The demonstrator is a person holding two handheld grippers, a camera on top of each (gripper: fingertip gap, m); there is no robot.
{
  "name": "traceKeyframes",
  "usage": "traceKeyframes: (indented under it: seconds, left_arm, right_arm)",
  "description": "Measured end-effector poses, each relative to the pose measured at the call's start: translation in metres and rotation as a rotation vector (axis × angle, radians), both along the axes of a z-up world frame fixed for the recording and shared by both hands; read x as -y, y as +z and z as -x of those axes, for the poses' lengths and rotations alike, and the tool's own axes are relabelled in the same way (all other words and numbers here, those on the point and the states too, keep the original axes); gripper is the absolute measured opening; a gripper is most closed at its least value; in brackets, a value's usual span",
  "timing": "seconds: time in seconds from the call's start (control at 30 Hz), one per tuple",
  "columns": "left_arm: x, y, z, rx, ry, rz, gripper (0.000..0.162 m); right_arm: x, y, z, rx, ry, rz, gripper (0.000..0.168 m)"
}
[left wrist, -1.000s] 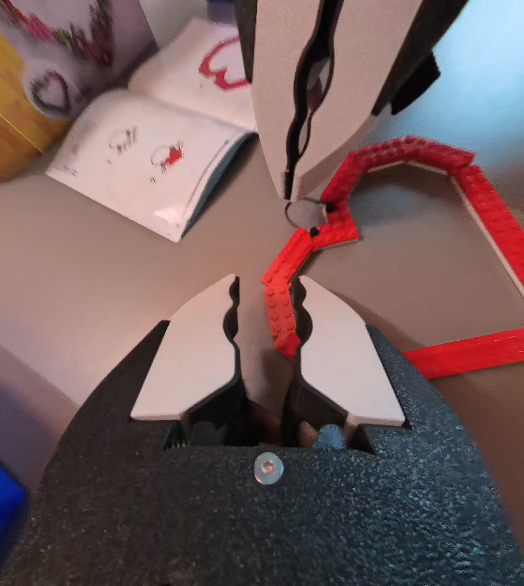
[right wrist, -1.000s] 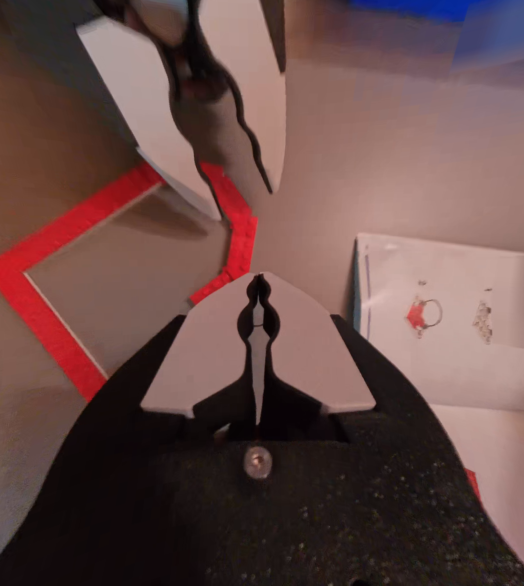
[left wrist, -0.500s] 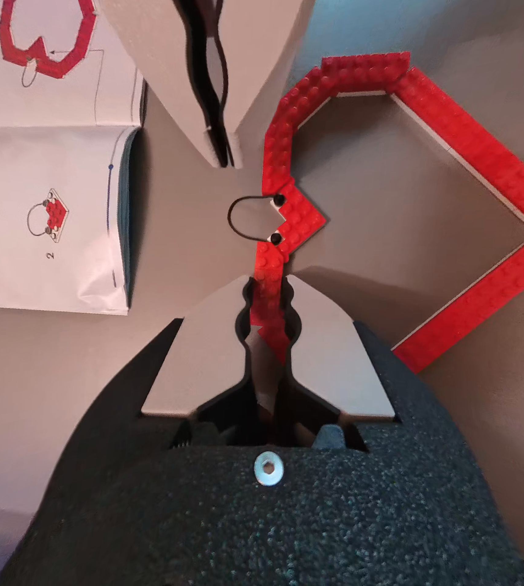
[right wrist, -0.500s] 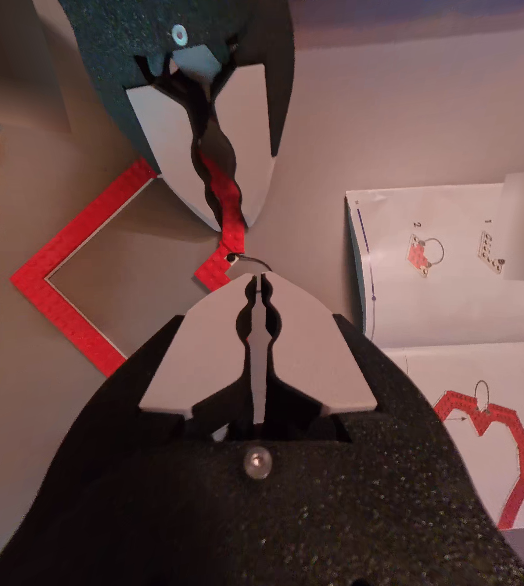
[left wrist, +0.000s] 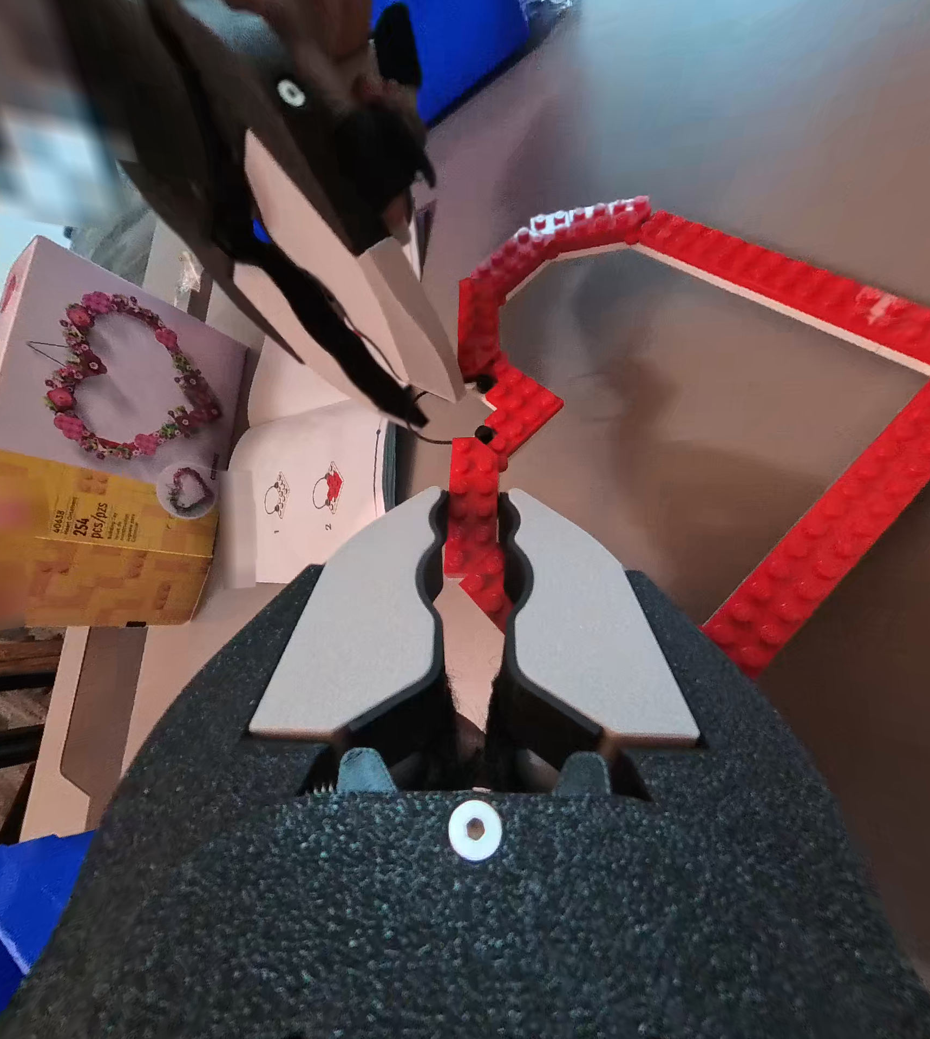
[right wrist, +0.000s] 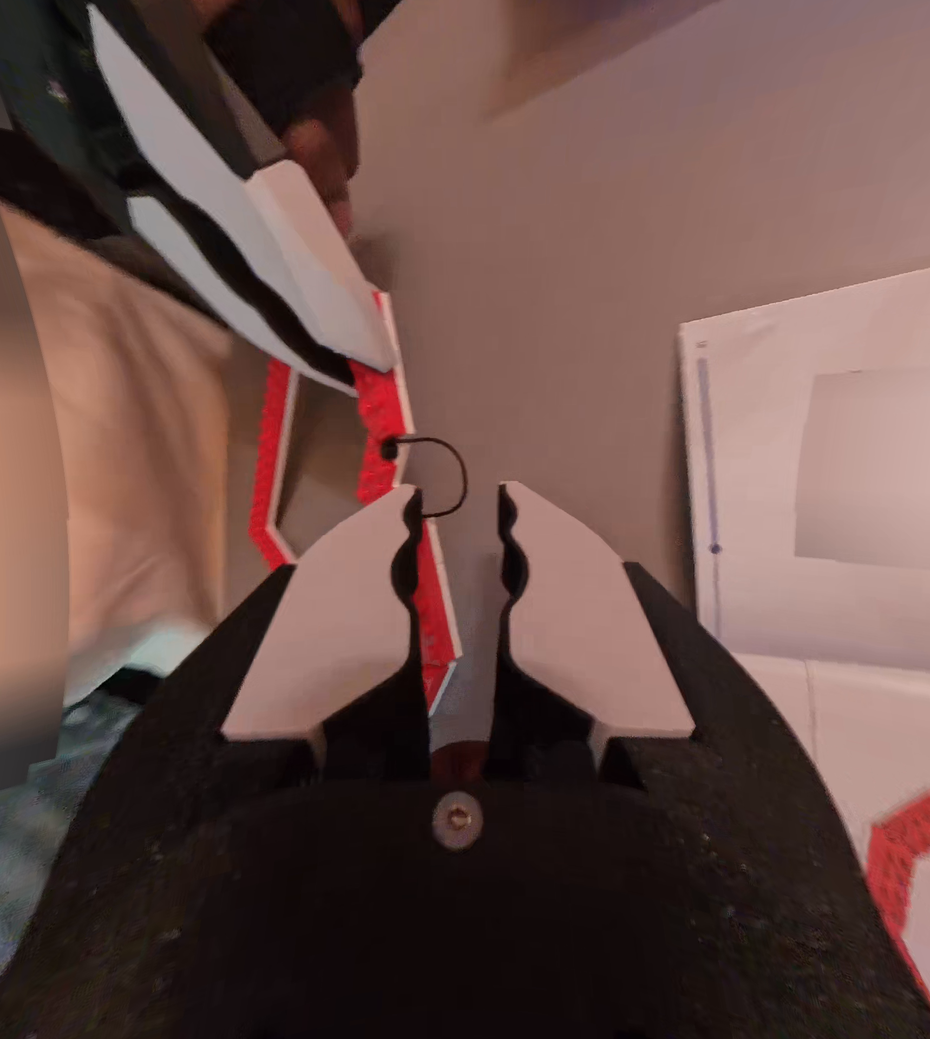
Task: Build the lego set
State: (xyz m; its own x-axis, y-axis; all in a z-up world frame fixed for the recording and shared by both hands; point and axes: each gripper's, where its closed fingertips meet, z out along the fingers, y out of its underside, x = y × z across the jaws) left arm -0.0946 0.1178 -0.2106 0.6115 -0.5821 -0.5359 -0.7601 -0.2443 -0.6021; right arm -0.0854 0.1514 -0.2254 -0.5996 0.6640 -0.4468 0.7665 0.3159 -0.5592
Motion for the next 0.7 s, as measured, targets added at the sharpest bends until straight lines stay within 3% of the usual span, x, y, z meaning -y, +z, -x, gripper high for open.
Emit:
traceKeyframes:
  seconds: [0.1,0.27,0.37,0.53,0.7]
  left_arm:
    - [-0.001,0.0,-0.001,-0.028,-0.017,-0.02,0.016]
    - [-0.002,0.007,0.0,0.0,-0.026,-0.069,0.016]
    - [-0.003,0.024,0.007,0.084,-0.004,-0.188,0.016]
    - [0.013,0.065,0.018,0.447,-0.01,-0.415,0.018]
    - [0.031,0.062,0.045,0.469,0.155,-0.414,0.021]
  right_arm:
    - [0.004,0.004,-0.002,0.065,0.101,0.041,0.006]
    - [0.011,0.025,-0.006,0.068,0.169,0.039,0.0]
    - [0.015,0.049,-0.009,0.031,0.115,0.053,0.0]
    - [0.015,0.08,-0.017,-0.009,-0.002,0.121,0.0]
    - [0.009,0.098,-0.027,-0.03,-0.091,0.088,0.0]
